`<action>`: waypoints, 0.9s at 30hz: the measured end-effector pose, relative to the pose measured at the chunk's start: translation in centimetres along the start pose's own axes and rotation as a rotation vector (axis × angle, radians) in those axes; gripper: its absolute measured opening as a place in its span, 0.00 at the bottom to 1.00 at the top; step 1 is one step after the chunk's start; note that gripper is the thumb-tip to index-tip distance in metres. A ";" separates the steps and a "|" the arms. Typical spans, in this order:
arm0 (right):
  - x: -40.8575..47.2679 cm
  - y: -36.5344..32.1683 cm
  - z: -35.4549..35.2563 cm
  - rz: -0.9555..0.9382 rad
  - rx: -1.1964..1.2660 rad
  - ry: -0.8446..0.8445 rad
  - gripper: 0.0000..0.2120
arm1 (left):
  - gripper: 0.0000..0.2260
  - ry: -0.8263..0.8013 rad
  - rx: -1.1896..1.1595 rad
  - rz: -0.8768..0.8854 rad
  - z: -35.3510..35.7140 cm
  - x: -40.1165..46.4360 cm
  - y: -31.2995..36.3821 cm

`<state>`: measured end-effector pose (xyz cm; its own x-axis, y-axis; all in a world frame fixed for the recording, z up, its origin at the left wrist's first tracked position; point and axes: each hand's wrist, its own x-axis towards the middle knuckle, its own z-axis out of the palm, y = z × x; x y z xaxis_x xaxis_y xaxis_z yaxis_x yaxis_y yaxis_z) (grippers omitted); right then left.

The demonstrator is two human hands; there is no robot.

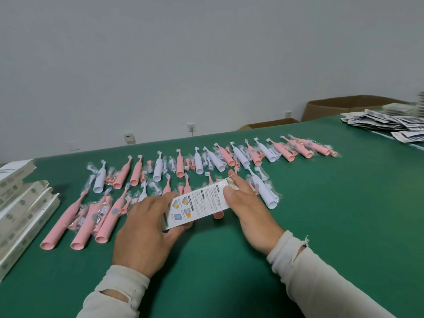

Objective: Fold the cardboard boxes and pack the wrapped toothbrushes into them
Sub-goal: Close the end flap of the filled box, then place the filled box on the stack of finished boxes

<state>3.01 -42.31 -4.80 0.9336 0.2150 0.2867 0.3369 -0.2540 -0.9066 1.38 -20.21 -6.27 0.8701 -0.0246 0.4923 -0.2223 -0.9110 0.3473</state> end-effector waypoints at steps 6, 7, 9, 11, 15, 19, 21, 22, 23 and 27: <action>-0.3 0.7 -3.9 -0.163 -0.192 -0.052 0.36 | 0.27 -0.010 -0.012 -0.009 -0.2 0.1 0.0; -0.3 0.8 -4.0 -0.168 -0.274 -0.072 0.39 | 0.27 -0.012 -0.007 -0.004 -0.2 0.0 0.1; 0.0 1.1 -4.0 -0.180 -0.296 -0.036 0.37 | 0.27 -0.013 -0.004 0.003 -0.2 0.0 0.0; 0.0 1.4 -4.1 -0.186 -0.208 0.039 0.29 | 0.27 -0.021 -0.003 -0.004 -0.2 0.0 0.0; 0.0 1.4 -3.7 -0.204 -0.184 0.121 0.17 | 0.27 -0.030 0.002 -0.006 -0.2 0.1 0.1; 0.1 1.5 -2.2 -0.163 -0.017 0.151 0.15 | 0.28 -0.034 -0.027 -0.026 -0.1 -0.1 -0.1; 0.2 1.6 -1.6 -0.129 0.070 0.146 0.14 | 0.28 -0.030 -0.048 -0.034 -0.1 -0.1 -0.1; 0.2 1.6 -1.4 -0.115 0.118 0.149 0.15 | 0.27 -0.025 -0.055 -0.034 -0.1 -0.1 0.0; 0.2 1.6 -1.2 -0.103 0.165 0.157 0.15 | 0.27 -0.020 -0.060 -0.033 0.0 -0.1 0.0; 0.2 1.7 -1.2 -0.064 0.277 0.168 0.16 | 0.28 0.003 -0.067 -0.025 0.0 0.0 0.1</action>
<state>3.97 -43.82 -5.94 0.9266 0.0578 0.3715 0.3706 0.0261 -0.9284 1.34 -20.34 -6.25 0.8744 -0.0005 0.4853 -0.2293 -0.8818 0.4122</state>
